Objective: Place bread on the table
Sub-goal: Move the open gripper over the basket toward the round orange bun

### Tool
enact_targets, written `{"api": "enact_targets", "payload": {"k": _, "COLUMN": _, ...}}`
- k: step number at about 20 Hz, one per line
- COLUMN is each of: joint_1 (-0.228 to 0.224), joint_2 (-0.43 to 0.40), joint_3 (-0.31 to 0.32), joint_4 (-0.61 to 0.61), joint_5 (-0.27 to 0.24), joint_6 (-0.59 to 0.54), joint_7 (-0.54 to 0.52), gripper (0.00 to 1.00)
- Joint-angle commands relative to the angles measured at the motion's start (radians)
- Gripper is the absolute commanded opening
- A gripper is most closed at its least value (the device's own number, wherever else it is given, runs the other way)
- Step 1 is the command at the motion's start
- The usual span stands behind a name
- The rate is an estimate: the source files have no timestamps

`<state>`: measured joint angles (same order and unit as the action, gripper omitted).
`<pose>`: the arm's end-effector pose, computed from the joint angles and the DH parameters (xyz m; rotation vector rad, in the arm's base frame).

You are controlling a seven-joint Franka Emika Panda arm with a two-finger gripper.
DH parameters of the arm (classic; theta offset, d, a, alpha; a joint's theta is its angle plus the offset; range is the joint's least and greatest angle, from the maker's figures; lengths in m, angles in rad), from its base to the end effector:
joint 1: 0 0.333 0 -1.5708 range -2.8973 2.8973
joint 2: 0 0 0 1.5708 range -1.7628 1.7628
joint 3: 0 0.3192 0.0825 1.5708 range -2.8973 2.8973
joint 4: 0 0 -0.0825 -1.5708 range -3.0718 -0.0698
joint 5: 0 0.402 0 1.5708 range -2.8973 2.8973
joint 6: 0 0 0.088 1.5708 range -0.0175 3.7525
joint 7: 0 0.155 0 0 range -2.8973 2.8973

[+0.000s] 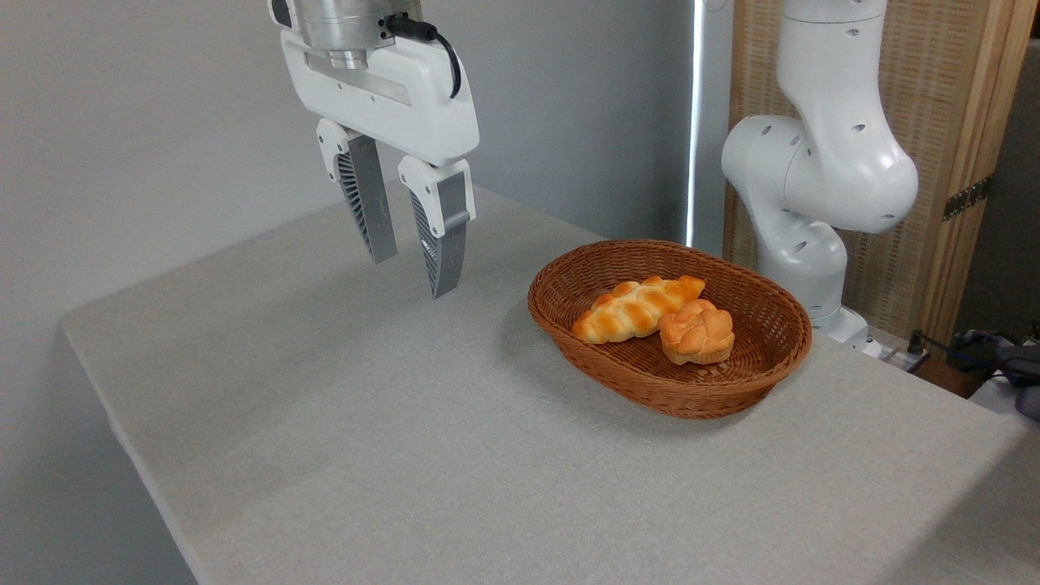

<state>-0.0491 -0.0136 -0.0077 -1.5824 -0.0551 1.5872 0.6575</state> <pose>0.5694 -0.0409 0.5835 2.8990 -1.0811 0.0524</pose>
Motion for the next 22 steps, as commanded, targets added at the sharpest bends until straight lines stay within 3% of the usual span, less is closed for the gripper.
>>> {"api": "enact_targets", "payload": {"k": 1, "joint_1": -0.015, "joint_2": -0.022, "joint_3": 0.011, "joint_4": -0.019, "joint_5": 0.005, "joint_6": -0.010, "joint_7": 0.013, "gripper": 1.00}}
{"api": "enact_targets", "payload": {"k": 11, "joint_1": -0.015, "joint_2": -0.026, "joint_3": 0.011, "joint_4": -0.031, "joint_5": 0.005, "joint_6": -0.010, "joint_7": 0.013, "gripper": 1.00}}
{"api": "enact_targets", "payload": {"k": 22, "joint_1": -0.026, "joint_2": -0.219, "joint_3": 0.006, "joint_4": -0.286, "joint_5": 0.005, "joint_6": 0.013, "joint_7": 0.017, "gripper": 1.00}}
